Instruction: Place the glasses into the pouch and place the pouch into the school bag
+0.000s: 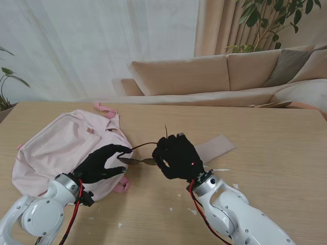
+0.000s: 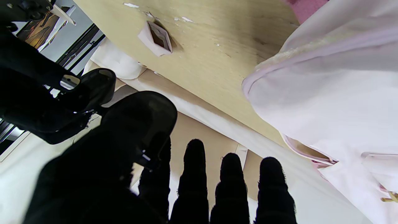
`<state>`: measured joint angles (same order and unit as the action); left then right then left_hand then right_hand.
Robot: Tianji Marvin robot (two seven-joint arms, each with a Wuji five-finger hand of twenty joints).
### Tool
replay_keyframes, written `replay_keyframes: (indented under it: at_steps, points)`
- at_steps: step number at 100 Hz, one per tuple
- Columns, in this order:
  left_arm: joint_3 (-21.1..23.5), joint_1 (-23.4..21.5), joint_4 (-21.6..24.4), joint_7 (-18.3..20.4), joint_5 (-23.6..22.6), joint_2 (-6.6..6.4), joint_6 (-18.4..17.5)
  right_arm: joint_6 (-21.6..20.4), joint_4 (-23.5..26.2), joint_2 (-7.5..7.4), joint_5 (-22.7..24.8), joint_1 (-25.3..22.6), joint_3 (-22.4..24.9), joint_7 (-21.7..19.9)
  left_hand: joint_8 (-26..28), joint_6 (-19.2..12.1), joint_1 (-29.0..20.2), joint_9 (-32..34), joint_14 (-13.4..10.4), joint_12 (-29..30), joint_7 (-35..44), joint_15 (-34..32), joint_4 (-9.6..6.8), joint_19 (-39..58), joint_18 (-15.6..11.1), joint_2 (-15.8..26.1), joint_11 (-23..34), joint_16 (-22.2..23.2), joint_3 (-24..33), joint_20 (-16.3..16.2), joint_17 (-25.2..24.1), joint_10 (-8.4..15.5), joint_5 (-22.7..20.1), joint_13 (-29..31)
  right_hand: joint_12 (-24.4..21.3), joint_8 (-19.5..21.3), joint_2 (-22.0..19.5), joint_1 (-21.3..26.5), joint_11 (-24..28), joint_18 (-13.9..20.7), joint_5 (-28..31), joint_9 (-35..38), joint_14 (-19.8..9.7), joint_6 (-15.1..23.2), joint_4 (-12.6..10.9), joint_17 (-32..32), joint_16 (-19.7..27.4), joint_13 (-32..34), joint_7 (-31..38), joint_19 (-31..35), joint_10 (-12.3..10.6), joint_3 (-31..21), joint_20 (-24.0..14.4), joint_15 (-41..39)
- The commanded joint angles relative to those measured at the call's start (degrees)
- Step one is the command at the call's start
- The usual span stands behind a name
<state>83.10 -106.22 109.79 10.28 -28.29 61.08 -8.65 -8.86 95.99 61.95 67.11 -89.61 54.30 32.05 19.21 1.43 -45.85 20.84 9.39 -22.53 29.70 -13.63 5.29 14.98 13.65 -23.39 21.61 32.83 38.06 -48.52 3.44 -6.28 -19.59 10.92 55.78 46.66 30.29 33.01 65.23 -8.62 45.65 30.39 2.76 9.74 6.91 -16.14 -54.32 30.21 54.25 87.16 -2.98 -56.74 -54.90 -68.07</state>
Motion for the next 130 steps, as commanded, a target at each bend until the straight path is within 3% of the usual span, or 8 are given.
replay_keyframes:
  at_steps: [1, 26, 46, 57, 92, 105, 118, 130]
  points:
    - [-0.5, -0.2, 0.4, -0.3, 0.1, 0.56, -0.7, 0.1, 0.0, 0.20, -0.2, 0.0, -0.2, -0.6, 0.9, -0.5, -1.9, 1.6, 0.6, -0.8, 1.6, -2.2, -0.69, 1.0, 0.4, 2.4, 1.4, 1.3, -0.8, -1.6, 0.7, 1.2, -1.7, 1.5, 0.8, 2.4, -2.9, 1.9, 0.1, 0.4, 1.0, 0.7, -1.9, 9.1, -2.3, -0.1, 0.7, 0.6, 1.4, 0.9, -0.2, -2.4, 0.1, -1.1]
    - [-1.0, -0.2, 0.4, -1.4, 1.9, 0.86, -1.2, 0.7, -0.4, 0.34, -0.6, 0.5, -0.6, -0.8, 2.2, 0.1, -7.4, 10.4, 2.3, -2.3, 6.1, -8.7, 1.38, 2.9, 2.1, 3.0, 4.6, 2.2, -6.5, -3.5, 4.2, -0.4, -10.2, 6.0, 0.8, 2.4, -3.1, 1.9, 0.0, 0.4, 0.8, 0.6, -1.8, 9.4, -2.2, -0.1, 0.8, 0.6, 1.1, 0.9, -0.2, -2.0, 0.2, -1.1]
    - [-1.5, 0.0, 0.1, -2.8, 3.0, 1.20, -1.6, 1.1, -0.4, 0.38, -0.7, 0.7, -0.8, -1.0, 0.5, -3.1, -21.3, 20.1, 4.4, -8.6, 12.3, -14.9, -1.07, 10.1, 3.3, 8.3, 4.9, 3.5, -24.5, -4.8, 5.4, -0.9, -18.2, 11.2, 0.8, 2.2, -3.2, 1.9, -0.1, 0.4, 0.7, 0.6, -1.7, 9.4, -2.2, -0.1, 0.9, 0.7, 0.9, 0.9, -0.1, -1.8, 0.2, -1.2]
    - [-1.4, 0.0, 0.3, -2.1, 4.2, 1.12, -1.3, 1.2, -0.4, 0.38, -0.7, 0.7, -0.8, -1.1, 1.1, -2.3, -25.1, 24.7, 5.7, -12.8, 15.6, -18.9, -2.23, 24.6, 2.9, 10.2, 3.8, 5.6, -29.2, 0.2, 1.1, -2.2, -22.2, 12.5, 0.7, 1.7, -3.3, 1.8, -0.3, 0.4, 0.3, 0.7, -1.6, 9.5, -2.1, -0.1, 1.0, 0.7, 0.5, 0.9, 0.0, -1.7, 0.2, -1.1]
    - [-1.5, 0.7, -0.6, -3.0, 3.1, 1.20, -2.6, 1.5, 0.7, 0.16, 0.0, 0.0, -0.2, -1.8, 7.5, -1.6, -28.1, 35.6, 8.9, -19.9, 22.1, -35.4, -3.06, 46.6, 5.6, 9.2, 19.0, 12.4, -27.5, 6.1, 4.3, -5.4, -22.9, 24.0, -4.7, -10.7, 0.1, -4.9, -7.3, -1.0, -9.8, -1.0, -0.6, 8.1, -1.9, 1.3, 5.1, -2.0, -1.7, -2.4, 0.2, -2.6, 1.3, 1.4]
    - [-1.8, 0.9, -0.9, -4.4, 2.4, 1.46, -2.5, 1.4, 1.8, 0.08, 0.2, -0.7, 0.4, -2.5, 12.0, -1.7, -27.0, 35.9, 9.2, -23.6, 22.7, -38.0, -2.12, 49.1, 6.0, 8.4, 21.6, 14.1, -23.1, 7.2, 4.6, -5.8, -23.3, 24.6, -7.0, -11.5, -0.2, -8.9, -8.7, -1.2, -15.8, -3.1, -0.3, 4.2, -2.7, 2.4, 8.0, -3.5, -3.1, -3.7, 0.2, -1.5, 1.4, 3.9]
    - [-2.0, 1.1, -1.1, -5.3, 2.3, 1.64, -2.2, 1.3, 2.6, 0.03, 0.4, -1.3, 0.8, -2.9, 14.4, -2.2, -26.6, 35.8, 9.1, -25.8, 24.0, -38.9, -1.74, 49.8, 6.0, 8.4, 22.8, 14.7, -21.4, 7.1, 4.7, -5.3, -23.2, 24.7, -9.6, -9.2, -6.6, -13.4, -10.0, -1.6, -18.6, -5.1, 0.2, -1.6, -8.3, 3.2, 10.4, -4.7, -14.8, -5.1, 0.7, 2.9, 1.2, 6.2]
    - [-2.2, 1.3, -1.2, -5.9, 2.8, 1.81, -2.1, 1.3, 3.2, -0.01, 0.5, -1.8, 1.1, -3.0, 17.3, -2.6, -25.4, 36.1, 9.3, -27.9, 24.2, -39.6, -1.03, 50.4, 6.1, 8.1, 23.3, 15.5, -18.2, 7.1, 4.9, -6.9, -23.6, 25.0, -10.4, -11.2, -6.7, -14.3, -10.8, -1.8, -21.1, -5.6, 0.5, -3.2, -7.9, 3.4, 11.0, -4.9, -19.7, -5.6, 0.8, 4.8, 1.3, 7.3]
